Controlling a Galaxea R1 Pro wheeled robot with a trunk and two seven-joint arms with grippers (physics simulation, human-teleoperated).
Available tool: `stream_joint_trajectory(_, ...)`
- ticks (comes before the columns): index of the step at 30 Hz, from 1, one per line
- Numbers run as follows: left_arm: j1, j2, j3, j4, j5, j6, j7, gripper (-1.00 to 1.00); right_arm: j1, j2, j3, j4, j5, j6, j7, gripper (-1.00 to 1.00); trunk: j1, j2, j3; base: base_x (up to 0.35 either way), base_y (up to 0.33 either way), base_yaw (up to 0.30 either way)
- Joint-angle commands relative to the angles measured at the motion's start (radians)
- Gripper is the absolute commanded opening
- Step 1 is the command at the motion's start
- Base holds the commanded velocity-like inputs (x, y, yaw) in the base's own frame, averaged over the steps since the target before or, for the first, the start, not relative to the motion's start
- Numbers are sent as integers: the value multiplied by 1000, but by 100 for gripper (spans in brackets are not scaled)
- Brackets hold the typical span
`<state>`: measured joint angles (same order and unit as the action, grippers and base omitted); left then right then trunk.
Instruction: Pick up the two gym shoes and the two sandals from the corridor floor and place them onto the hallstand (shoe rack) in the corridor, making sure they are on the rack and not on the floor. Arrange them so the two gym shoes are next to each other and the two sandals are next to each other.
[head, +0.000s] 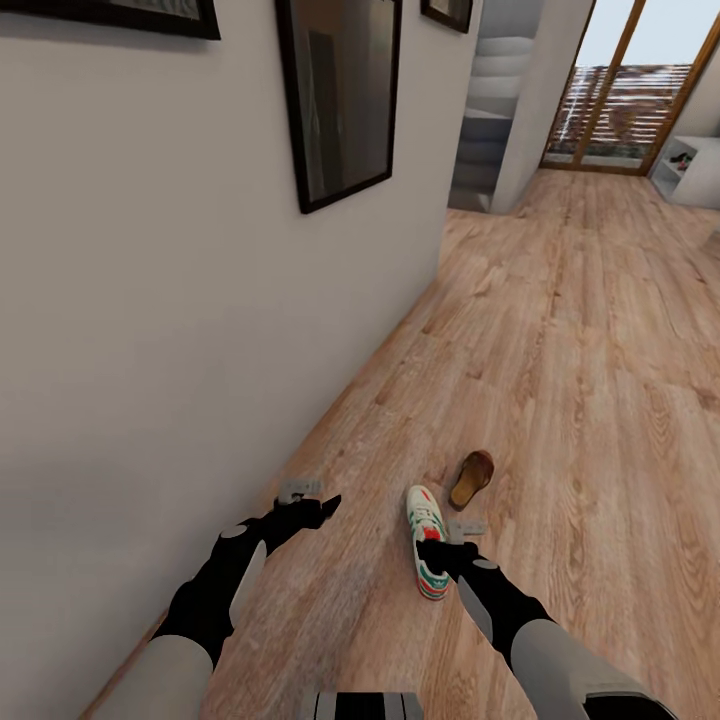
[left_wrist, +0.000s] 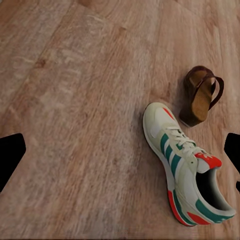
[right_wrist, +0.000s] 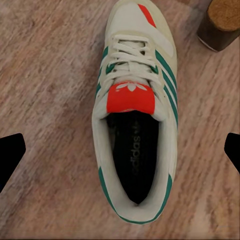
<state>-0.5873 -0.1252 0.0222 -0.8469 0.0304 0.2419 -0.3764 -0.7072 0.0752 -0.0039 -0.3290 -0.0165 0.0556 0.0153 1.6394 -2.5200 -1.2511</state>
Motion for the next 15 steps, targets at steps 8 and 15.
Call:
stream_joint_trajectory(8, 0, -1, 2, -1, 3, 9, -4, 100, 0, 0, -1, -3, -2, 6, 2, 100, 0, 0, -4, 0, 0, 0)
stream_joint_trajectory(15, 0, -1, 2, -1, 4, 9, -4, 100, 0, 0, -1, -3, -2, 6, 2, 100, 2, -2, -33, 0, 0, 0)
